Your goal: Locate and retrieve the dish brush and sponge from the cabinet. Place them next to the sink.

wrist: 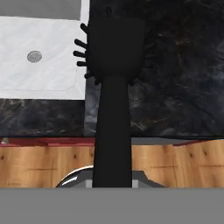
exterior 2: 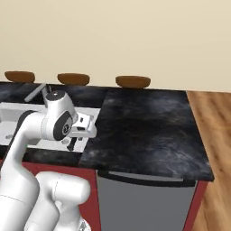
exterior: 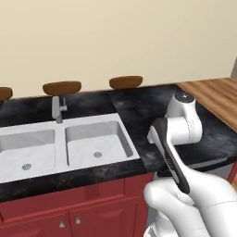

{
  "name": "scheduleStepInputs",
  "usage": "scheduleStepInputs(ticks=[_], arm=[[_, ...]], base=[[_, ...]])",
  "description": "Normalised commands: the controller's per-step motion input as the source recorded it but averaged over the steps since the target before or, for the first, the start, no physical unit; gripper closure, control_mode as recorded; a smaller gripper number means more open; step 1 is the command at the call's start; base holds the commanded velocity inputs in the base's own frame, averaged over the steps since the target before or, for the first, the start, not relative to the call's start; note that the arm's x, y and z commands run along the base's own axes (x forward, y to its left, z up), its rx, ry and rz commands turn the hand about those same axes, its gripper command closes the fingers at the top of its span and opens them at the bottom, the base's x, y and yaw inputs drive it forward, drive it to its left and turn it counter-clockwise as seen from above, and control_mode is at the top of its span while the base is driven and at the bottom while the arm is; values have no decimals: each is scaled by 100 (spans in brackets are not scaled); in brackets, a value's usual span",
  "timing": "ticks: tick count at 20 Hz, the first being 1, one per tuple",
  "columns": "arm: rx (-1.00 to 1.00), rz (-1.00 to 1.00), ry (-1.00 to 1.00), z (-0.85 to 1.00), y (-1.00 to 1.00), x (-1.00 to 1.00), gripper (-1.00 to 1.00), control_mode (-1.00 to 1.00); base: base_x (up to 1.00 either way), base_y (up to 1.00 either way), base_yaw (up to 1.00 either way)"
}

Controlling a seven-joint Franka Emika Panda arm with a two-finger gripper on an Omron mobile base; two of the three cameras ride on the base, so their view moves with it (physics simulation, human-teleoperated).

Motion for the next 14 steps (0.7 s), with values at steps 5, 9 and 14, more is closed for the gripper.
scheduleStepInputs(ticks=[5,9,14], arm=[[0,0,0,0,0,0,100,100],[0,0,0,0,0,0,100,100],[0,0,0,0,0,0,100,100]], base=[[69,10,-7],[53,11,-1],[33,0,0]])
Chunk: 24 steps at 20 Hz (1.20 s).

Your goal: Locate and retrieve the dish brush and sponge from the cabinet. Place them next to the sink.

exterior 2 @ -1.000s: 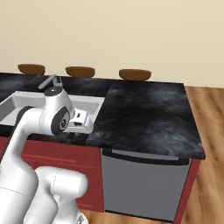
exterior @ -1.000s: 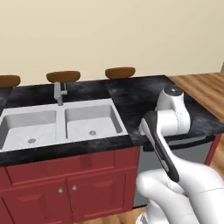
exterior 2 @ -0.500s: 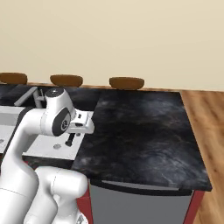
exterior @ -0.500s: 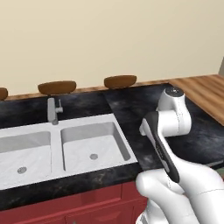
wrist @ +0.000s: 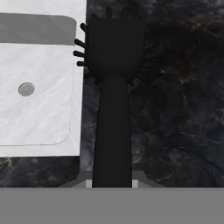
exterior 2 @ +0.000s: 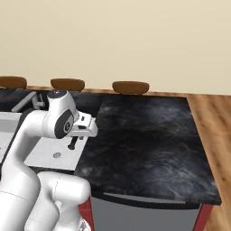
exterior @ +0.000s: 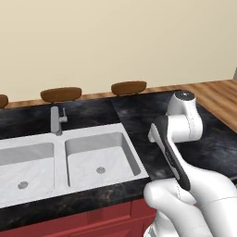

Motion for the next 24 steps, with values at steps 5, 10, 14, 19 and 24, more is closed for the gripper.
scheduleStepInputs(ticks=[5,10,14,19,24], arm=[[0,0,0,0,0,0,100,100],[0,0,0,0,0,0,100,100],[2,0,-1,-8,5,31,100,-100],[9,7,4,-19,7,92,100,-100],[4,5,10,-27,12,88,100,-100]], base=[[33,0,0],[1,0,0],[11,1,0],[0,0,0],[0,0,0]])
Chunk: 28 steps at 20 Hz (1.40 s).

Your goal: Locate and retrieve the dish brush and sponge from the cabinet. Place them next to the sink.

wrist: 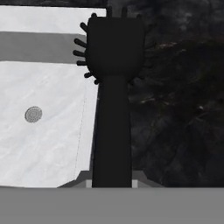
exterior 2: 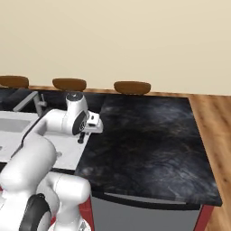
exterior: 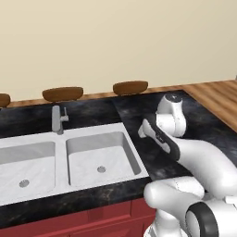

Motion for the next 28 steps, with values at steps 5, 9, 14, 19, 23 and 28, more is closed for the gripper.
scheduleStepInputs(ticks=[5,9,14,19,23,28], arm=[[-21,-1,26,-11,12,64,100,-100],[-11,-3,8,-19,4,75,100,-100],[2,0,-9,-35,-1,53,100,-100],[5,-1,-9,-57,-9,42,100,-100],[1,-1,-8,-57,-5,27,100,-100],[0,0,-3,-54,-2,21,100,-100]], base=[[0,0,0],[0,0,0],[0,0,0],[0,0,0],[0,0,0],[0,0,0]])
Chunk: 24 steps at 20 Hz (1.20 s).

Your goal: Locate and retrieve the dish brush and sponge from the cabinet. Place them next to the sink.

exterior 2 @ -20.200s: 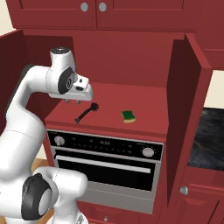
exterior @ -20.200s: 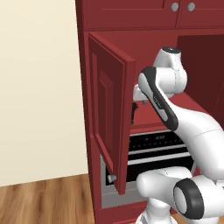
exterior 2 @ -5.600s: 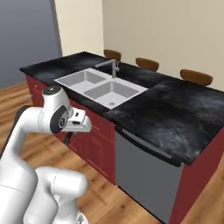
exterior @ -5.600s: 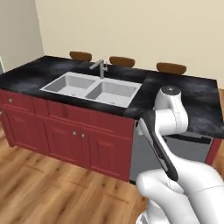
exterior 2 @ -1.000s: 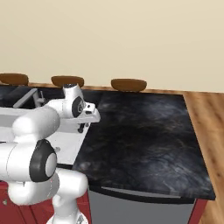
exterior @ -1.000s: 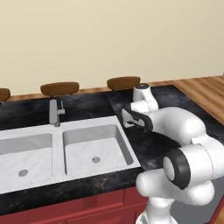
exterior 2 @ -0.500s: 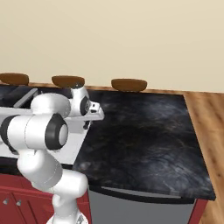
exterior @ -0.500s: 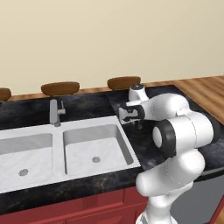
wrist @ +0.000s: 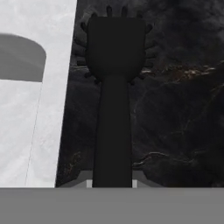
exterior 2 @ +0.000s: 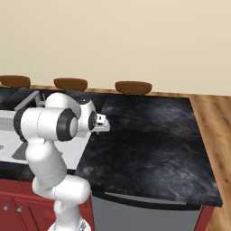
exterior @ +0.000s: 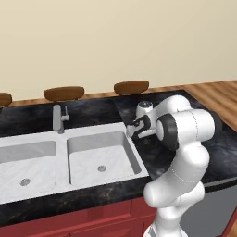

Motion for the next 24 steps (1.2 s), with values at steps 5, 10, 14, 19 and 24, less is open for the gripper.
scheduleStepInputs(ticks=[5,10,14,19,24], arm=[[4,0,-7,-40,0,17,100,-100],[7,0,-7,-27,0,7,-100,-100],[7,0,-5,-23,0,6,-100,-100],[4,0,-2,-12,1,6,-100,-100],[2,-1,7,38,6,-3,-100,-100]], base=[[0,0,0],[0,0,0],[0,0,0],[0,0,0],[0,0,0]])
